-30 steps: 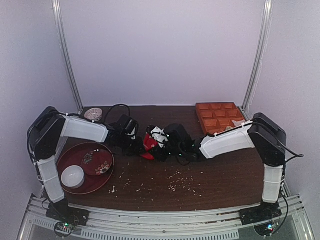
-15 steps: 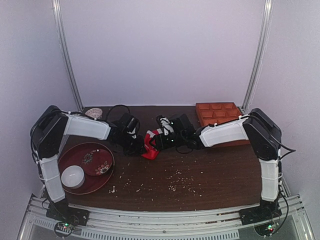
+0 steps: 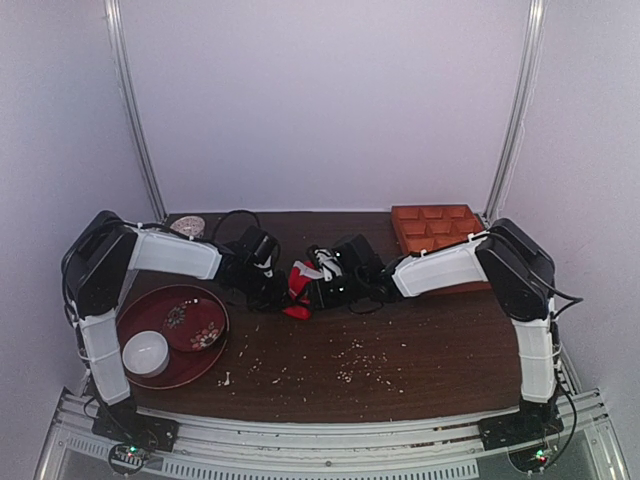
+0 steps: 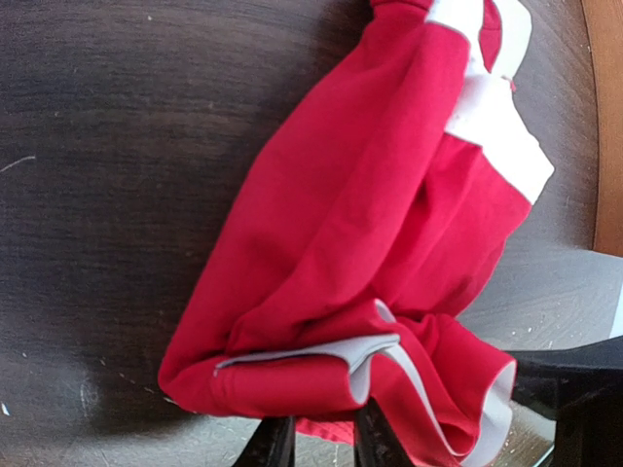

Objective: Roll the underwear
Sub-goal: Roll the underwear at the center of the board.

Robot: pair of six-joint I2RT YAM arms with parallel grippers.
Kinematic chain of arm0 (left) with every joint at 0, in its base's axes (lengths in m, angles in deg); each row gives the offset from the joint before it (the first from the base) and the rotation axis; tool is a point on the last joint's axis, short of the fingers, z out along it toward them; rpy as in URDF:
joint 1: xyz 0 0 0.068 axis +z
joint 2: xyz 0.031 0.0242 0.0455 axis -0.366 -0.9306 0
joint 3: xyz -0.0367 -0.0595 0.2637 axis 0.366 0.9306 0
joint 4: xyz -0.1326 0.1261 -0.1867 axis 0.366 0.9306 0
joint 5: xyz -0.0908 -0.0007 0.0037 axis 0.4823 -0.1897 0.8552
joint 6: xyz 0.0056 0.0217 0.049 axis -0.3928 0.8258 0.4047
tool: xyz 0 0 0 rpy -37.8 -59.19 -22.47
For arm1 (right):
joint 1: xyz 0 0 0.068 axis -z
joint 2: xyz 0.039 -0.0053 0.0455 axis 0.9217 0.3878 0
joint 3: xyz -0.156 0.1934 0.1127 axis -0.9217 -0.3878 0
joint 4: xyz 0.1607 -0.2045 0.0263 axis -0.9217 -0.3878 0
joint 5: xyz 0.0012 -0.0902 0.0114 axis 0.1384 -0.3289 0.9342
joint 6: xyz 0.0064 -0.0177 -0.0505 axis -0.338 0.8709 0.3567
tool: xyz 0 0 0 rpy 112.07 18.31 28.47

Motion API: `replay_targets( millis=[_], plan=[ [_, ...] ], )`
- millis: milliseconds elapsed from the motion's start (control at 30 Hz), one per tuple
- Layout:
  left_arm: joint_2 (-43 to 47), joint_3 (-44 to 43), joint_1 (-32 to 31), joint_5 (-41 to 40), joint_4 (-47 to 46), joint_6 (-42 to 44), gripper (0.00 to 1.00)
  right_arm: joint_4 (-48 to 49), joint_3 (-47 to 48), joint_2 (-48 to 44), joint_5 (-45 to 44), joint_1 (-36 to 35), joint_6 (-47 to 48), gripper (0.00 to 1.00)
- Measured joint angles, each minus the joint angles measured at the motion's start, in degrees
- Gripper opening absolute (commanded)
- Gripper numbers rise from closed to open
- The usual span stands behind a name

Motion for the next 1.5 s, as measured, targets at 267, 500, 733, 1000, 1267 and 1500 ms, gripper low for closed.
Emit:
replay_targets(
  millis=[267,500,733,1000,1267,1500],
  plan=[
    [0.0,0.0,0.0,0.0,0.0,-0.2,0.22,-1.1,1.9,1.9,1.1,-0.1,-0.5,0.37],
    [0.0,0.0,0.0,0.0,0.0,-0.2,0.22,-2.7,4.4,3.7,1.4,-0.1,-1.3,0.24],
    [0.0,0.0,0.0,0.0,0.0,-0.2,0.23,-5.0,6.6,5.0,2.0,-0.1,-1.6,0.00],
    [0.0,-0.2,0.3,0.0,0.4,-0.2,0.25,-9.3,10.9,7.1,4.4,1.1,-3.2,0.00],
    [1.2,-1.0,1.0,-0.2,2.7,0.0,0.29,-11.1,13.5,9.5,11.8,4.5,-6.8,0.00],
    [8.0,-1.0,2.6,-1.7,5.8,0.9,0.40,-17.7,19.7,12.6,17.0,6.1,-6.8,0.00]
  ],
)
